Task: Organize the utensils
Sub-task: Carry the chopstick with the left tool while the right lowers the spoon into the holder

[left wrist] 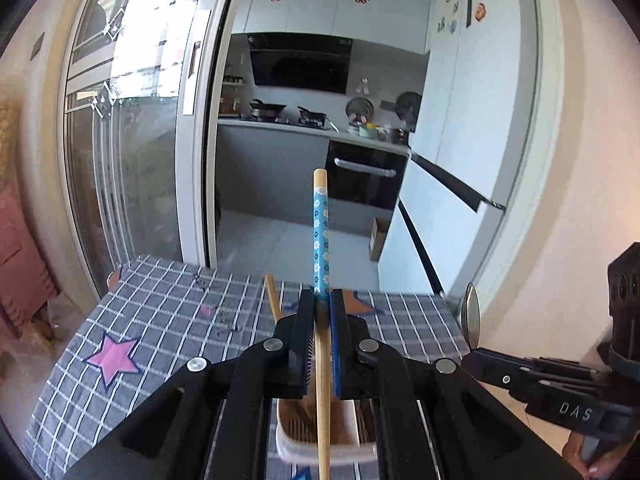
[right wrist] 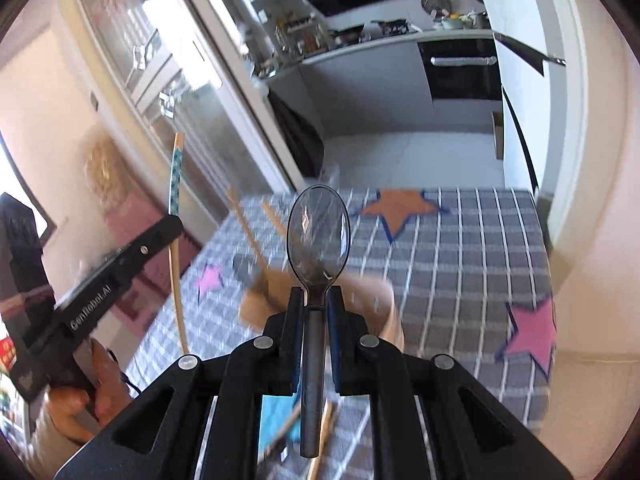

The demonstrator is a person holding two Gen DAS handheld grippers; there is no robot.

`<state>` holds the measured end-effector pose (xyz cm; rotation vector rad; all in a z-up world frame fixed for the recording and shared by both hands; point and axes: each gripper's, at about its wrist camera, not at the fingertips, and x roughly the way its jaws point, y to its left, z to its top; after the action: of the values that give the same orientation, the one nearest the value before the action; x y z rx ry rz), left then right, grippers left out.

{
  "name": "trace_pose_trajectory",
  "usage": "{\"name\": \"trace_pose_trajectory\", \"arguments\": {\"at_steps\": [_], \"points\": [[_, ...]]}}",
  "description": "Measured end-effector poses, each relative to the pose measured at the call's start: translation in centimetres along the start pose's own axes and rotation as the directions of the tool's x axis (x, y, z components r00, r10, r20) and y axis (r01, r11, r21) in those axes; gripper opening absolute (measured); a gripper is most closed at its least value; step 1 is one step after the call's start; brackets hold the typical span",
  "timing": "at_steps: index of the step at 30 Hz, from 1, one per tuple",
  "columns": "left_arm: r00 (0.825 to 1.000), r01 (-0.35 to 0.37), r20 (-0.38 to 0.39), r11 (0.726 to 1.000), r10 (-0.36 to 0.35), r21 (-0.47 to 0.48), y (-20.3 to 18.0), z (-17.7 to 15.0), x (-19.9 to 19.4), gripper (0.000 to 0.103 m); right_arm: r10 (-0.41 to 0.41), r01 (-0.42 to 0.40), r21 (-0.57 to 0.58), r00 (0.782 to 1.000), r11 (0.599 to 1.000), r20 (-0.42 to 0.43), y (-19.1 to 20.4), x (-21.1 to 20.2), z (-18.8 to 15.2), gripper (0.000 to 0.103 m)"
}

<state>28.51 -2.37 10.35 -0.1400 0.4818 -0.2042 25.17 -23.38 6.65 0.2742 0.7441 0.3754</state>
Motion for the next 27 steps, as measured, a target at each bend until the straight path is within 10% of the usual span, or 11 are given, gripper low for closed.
{"name": "trace_pose_trajectory", "arguments": {"at_steps": [15,27], "points": [[0.976,-0.111,0.186,0.994,0.112,-0.017,-0.8,-3.0,5.6,0.037,-0.103,0.178,-0.211,0.940,0.961,0.325,1.8,4.8,-0.9,0.012],[0.982,-0.132,0.139,0.991,0.126,0.037,-1.6,-7.6,5.2,0.037,-0.125,0.213,-0.263,0.942,0.941,0.312,0.6,6.4,-4.9,0.012]]}}
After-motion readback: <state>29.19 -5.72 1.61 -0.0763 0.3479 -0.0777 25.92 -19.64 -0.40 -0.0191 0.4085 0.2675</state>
